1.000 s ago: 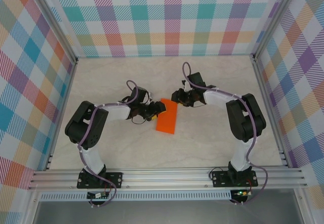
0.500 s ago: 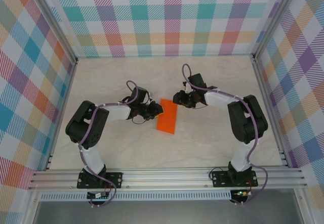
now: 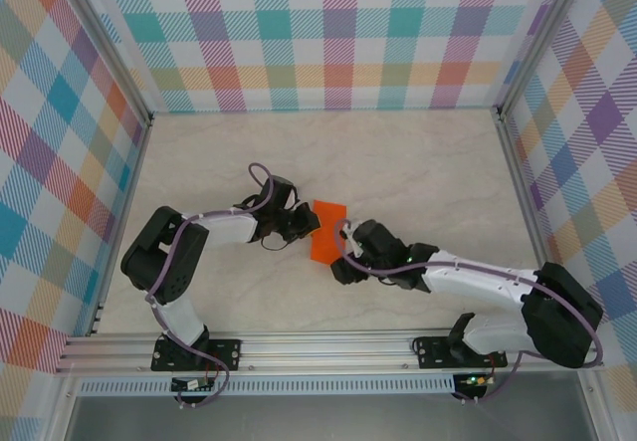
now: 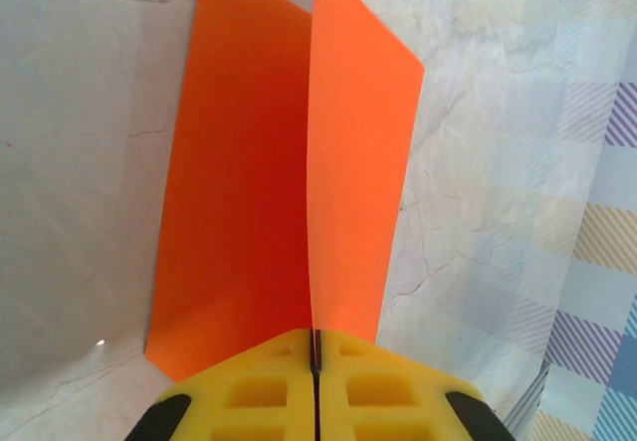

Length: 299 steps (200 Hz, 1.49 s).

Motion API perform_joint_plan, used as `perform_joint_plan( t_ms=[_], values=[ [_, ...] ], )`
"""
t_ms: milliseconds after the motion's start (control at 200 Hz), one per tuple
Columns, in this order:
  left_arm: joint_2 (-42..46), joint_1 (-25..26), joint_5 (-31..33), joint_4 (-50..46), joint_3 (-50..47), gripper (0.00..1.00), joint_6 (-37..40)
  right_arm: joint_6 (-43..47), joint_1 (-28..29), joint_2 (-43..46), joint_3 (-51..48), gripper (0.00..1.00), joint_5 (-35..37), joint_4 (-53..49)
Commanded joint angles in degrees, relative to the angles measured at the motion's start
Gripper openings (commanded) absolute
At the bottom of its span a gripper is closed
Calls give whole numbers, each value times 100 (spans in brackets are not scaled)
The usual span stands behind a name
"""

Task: Fold a paper plane with a square sheet of paper (fold left side to right side)
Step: Third fold the triangle at the center of the table.

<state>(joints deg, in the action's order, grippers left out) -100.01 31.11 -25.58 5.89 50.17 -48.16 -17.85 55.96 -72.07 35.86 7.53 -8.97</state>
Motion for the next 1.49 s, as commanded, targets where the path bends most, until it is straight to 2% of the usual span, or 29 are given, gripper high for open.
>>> perform_joint_plan(
  t_ms=[0, 100, 185, 390, 560, 805, 1115, 1285, 1400, 1490],
  values=[
    [118, 77, 150, -159, -87, 6, -118, 702, 734, -106, -35, 71, 1352, 405],
    [98, 88, 141, -148, -77, 5, -158, 1123, 1241, -640, 143, 77, 2089, 604],
    [104, 97, 135, -172, -69, 5, -166, 1446, 1396, -1109, 338, 78, 2517, 797],
    [75, 140, 97, -167, -12, 4, -211, 2189, 1461, -1839, 690, 80, 3027, 1199],
    [75, 190, 133, -227, 53, 4, -184, 2531, 1457, -2163, 916, 78, 3035, 1413],
    [31, 202, 133, -236, 42, 4, -175, 2577, 1461, -2250, 1064, 58, 3018, 1430],
    [27, 198, 175, -301, 48, 6, -78, 2441, 1461, -2092, 867, 0, 2983, 1188],
    [269, 137, 256, -826, 142, 21, 392, 2164, 1452, -2038, 733, 0, 2762, 1080],
    [535, -18, 221, -1207, 164, 40, 693, 2064, 1409, -2073, 711, 0, 2540, 1025],
    [785, -166, 225, -1659, 211, 49, 956, 1987, 1374, -2084, 722, 0, 2460, 1016]
  ],
)
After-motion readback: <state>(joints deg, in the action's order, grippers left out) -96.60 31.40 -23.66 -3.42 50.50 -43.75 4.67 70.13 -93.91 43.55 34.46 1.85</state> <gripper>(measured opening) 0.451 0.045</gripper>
